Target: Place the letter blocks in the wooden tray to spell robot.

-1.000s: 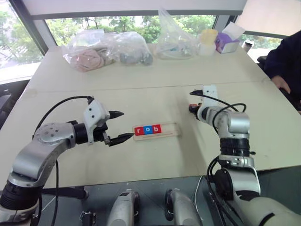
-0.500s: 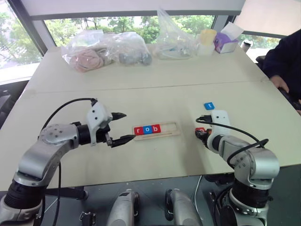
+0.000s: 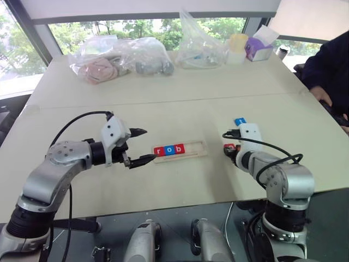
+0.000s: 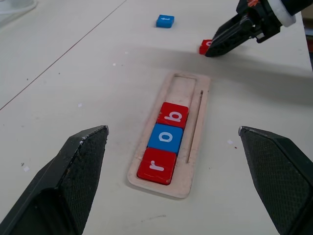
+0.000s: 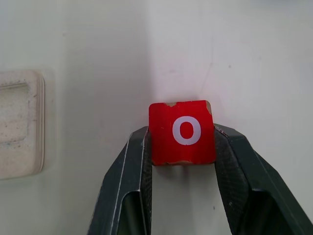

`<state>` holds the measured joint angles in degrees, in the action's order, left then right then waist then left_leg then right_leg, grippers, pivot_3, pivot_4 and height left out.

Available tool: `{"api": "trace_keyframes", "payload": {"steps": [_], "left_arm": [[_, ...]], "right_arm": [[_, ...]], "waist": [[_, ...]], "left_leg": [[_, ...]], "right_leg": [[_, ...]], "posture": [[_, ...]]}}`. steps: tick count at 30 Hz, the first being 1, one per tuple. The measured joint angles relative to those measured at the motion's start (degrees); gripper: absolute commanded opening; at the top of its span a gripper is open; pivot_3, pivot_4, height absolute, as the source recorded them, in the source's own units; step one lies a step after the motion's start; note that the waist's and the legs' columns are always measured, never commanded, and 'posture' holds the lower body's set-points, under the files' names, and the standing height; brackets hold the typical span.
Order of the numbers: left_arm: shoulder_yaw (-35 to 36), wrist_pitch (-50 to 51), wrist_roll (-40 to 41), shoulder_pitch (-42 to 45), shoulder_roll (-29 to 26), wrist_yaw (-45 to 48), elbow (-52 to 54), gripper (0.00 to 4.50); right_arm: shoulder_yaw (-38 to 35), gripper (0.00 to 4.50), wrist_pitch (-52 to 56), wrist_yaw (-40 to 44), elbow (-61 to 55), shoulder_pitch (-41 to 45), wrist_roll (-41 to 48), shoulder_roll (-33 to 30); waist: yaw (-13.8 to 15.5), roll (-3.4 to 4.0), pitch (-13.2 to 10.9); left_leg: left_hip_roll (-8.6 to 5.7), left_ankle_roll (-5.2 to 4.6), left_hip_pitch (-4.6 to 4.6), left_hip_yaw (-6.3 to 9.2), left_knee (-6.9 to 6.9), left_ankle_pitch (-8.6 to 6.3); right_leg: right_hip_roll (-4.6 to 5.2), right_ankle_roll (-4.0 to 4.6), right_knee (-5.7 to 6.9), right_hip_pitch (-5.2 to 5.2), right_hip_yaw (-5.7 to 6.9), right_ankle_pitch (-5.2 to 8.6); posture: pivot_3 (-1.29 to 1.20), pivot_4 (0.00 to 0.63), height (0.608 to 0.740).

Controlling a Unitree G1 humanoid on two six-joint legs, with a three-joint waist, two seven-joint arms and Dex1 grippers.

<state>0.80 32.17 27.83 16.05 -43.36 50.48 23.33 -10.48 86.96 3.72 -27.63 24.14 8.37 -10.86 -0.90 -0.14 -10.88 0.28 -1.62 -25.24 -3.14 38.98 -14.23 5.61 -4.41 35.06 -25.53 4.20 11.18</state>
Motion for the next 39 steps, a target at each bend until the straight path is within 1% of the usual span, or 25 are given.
{"api": "trace_keyframes", "payload": {"steps": [6, 8, 9, 12, 13, 15, 16, 18, 19, 20, 21, 22, 23, 25, 26, 27, 31, 34, 39], "left_arm": [[0.0, 0.0, 0.0, 0.0, 0.2, -0.7, 0.0, 4.50], [0.0, 0.0, 0.0, 0.0, 0.2, -0.8, 0.0, 4.50], [0.0, 0.0, 0.0, 0.0, 0.2, -0.9, 0.0, 4.50], [0.0, 0.0, 0.0, -0.1, 0.2, -0.9, 0.0, 4.50], [0.0, 0.0, 0.0, -0.1, 0.2, -0.9, 0.0, 4.50], [0.0, 0.1, 0.0, -0.1, 0.2, -1.0, 0.1, 4.50], [0.0, 0.1, 0.1, -0.1, 0.2, -1.0, 0.2, 4.50], [0.0, 0.1, 0.1, -0.2, 0.1, -1.0, 0.3, 4.50], [0.1, 0.1, 0.1, -0.2, 0.1, -1.0, 0.3, 4.50], [0.0, 0.1, 0.1, -0.1, 0.1, -1.0, 0.2, 4.50], [0.0, 0.1, 0.1, 0.1, 0.2, -0.9, 0.2, 4.50], [0.0, 0.1, 0.0, 0.1, 0.1, -0.9, 0.1, 4.50], [-0.1, 0.0, 0.0, 0.4, 0.1, -0.8, -0.1, 4.50], [-0.1, 0.0, -0.2, 0.8, 0.1, -0.6, -0.5, 4.50], [-0.1, 0.0, -0.2, 1.1, 0.1, -0.5, -0.8, 4.50], [-0.2, 0.0, -0.4, 1.8, 0.1, -0.3, -1.2, 4.50], [-0.2, -0.2, -1.1, 2.5, 0.0, 0.3, -1.9, 4.50], [-0.3, -0.2, -1.2, 2.7, 0.2, 0.3, -2.4, 4.50], [-0.2, -0.2, -1.3, 2.4, 0.3, 0.2, -2.2, 4.50]], "right_arm": [[1.5, 1.16, -2.3, 0.0, 1.8, 0.6, -0.4, -0.5], [2.1, 2.19, -2.5, 0.0, 1.8, 0.6, -0.4, -0.7], [2.3, 2.47, -2.4, 0.0, 1.8, 0.5, -0.4, -0.9], [2.5, 4.09, -2.3, 0.6, 1.8, 0.4, -0.3, -2.2], [2.6, 4.43, -2.3, 1.0, 1.8, 0.4, -0.3, -2.8], [3.4, 4.43, -2.1, 3.5, 1.7, 0.4, 1.0, -6.1], [4.4, 4.43, -1.7, 6.8, 1.6, 0.3, 3.1, -9.3], [6.2, 4.43, -1.6, 15.5, 1.4, 0.0, 8.5, -17.9], [7.5, 4.43, -2.7, 21.2, 1.4, 0.0, 11.5, -23.1], [8.5, 4.43, -6.5, 27.1, 1.4, -0.5, 13.3, -27.7], [10.0, 4.43, -13.3, 33.1, 1.5, -1.6, 13.8, -32.4], [10.7, 4.43, -20.5, 39.2, 1.6, -2.9, 13.8, -36.2], [11.7, 4.43, -31.1, 46.6, 2.7, -4.6, 13.2, -40.2], [14.2, 4.43, -45.5, 57.2, 6.6, -5.7, 11.8, -44.9], [15.2, 4.43, -50.1, 60.0, 9.5, -5.6, 10.6, -45.7], [17.0, 4.43, -56.3, 63.3, 14.9, -4.6, 8.8, -46.2], [21.6, 4.43, -70.4, 69.6, 31.3, 1.5, 2.7, -45.7], [23.5, 4.43, -76.7, 71.5, 42.5, 9.1, -0.6, -42.2], [25.0, 4.43, -82.3, 72.7, 54.3, 15.1, -3.9, -37.8]], "waist": [[0.0, 0.00, 0.0], [0.0, 0.00, 0.0], [0.0, 0.00, 0.0], [0.1, 0.00, 0.0], [0.1, 0.00, 0.0], [0.1, 0.02, 0.0], [0.1, 0.04, 0.0], [0.3, 0.06, -0.1], [0.4, 0.05, -0.1], [0.4, 0.01, -0.2], [0.4, 0.01, -0.2], [0.4, 0.01, -0.2], [0.4, 0.00, -0.2], [0.2, -0.05, -0.2], [0.1, -0.09, -0.3], [0.1, -0.11, -0.3], [0.2, -0.07, -0.3], [0.2, -0.09, -0.3], [0.7, -0.09, -0.3]], "left_leg": [[0.03, 0.00, -0.03, -0.02, -0.01, 0.00], [0.04, 0.00, -0.04, -0.03, -0.01, 0.00], [0.04, 0.00, -0.04, -0.02, -0.01, 0.00], [0.05, 0.00, -0.07, -0.03, -0.01, 0.00], [0.05, 0.00, -0.09, -0.03, -0.01, 0.00], [0.04, 0.00, -0.14, -0.04, -0.02, 0.00], [0.04, 0.00, -0.16, -0.06, -0.02, 0.00], [0.02, -0.02, -0.22, -0.06, -0.04, 0.01], [0.02, -0.03, -0.22, -0.06, -0.04, 0.01], [0.02, -0.03, -0.22, -0.05, -0.03, 0.00], [0.01, -0.04, -0.23, -0.05, -0.04, -0.01], [0.01, -0.05, -0.21, -0.05, -0.05, -0.02], [0.01, -0.06, -0.19, -0.05, -0.05, -0.03], [0.04, -0.05, -0.11, -0.04, -0.05, -0.03], [0.05, -0.05, -0.10, -0.05, -0.04, -0.03], [0.07, -0.06, -0.10, -0.09, 0.00, -0.03], [0.07, -0.06, -0.12, -0.16, 0.03, -0.02], [0.10, -0.06, -0.12, -0.16, 0.01, -0.02], [0.10, -0.05, -0.14, -0.19, 0.00, -0.01]], "right_leg": [[-0.02, 0.01, 0.00, -0.05, 0.00, -0.01], [-0.02, 0.01, 0.00, -0.06, 0.00, -0.01], [-0.02, 0.01, -0.01, -0.06, 0.00, -0.01], [-0.02, 0.01, -0.01, -0.10, 0.00, -0.01], [-0.02, 0.01, -0.01, -0.12, 0.00, -0.01], [-0.02, 0.01, -0.01, -0.17, 0.00, 0.00], [-0.02, 0.01, -0.01, -0.20, 0.00, 0.00], [0.00, 0.00, -0.05, -0.21, 0.00, 0.01], [0.00, 0.00, -0.08, -0.21, 0.01, 0.01], [-0.01, -0.02, -0.11, -0.18, 0.02, 0.02], [-0.01, -0.07, -0.13, -0.18, 0.02, 0.05], [-0.02, -0.30, -0.14, -0.15, 0.03, 0.19], [-0.05, -0.34, -0.19, -0.12, 0.05, 0.21], [-0.06, -0.34, -0.26, 0.00, 0.08, 0.21], [-0.06, -0.33, -0.28, 0.01, 0.08, 0.20], [-0.06, -0.31, -0.32, 0.01, 0.08, 0.19], [-0.03, -0.22, -0.33, -0.02, 0.08, 0.12], [-0.06, 0.02, -0.27, -0.04, 0.08, -0.04], [-0.06, 0.00, -0.19, -0.07, 0.12, -0.02]], "posture": [[0.00, 0.150, 0.725], [0.00, 0.150, 0.725], [0.00, 0.150, 0.725], [0.00, 0.150, 0.725], [0.00, 0.150, 0.725], [0.00, 0.150, 0.725], [0.00, 0.150, 0.725], [0.00, 0.150, 0.725], [0.00, 0.150, 0.725], [0.00, 0.150, 0.725], [0.00, 0.150, 0.725], [0.00, 0.150, 0.725], [0.00, 0.150, 0.725], [0.00, 0.150, 0.725], [0.00, 0.150, 0.725], [0.00, 0.150, 0.725], [0.00, 0.150, 0.725], [0.00, 0.150, 0.725], [0.00, 0.150, 0.725]]}}
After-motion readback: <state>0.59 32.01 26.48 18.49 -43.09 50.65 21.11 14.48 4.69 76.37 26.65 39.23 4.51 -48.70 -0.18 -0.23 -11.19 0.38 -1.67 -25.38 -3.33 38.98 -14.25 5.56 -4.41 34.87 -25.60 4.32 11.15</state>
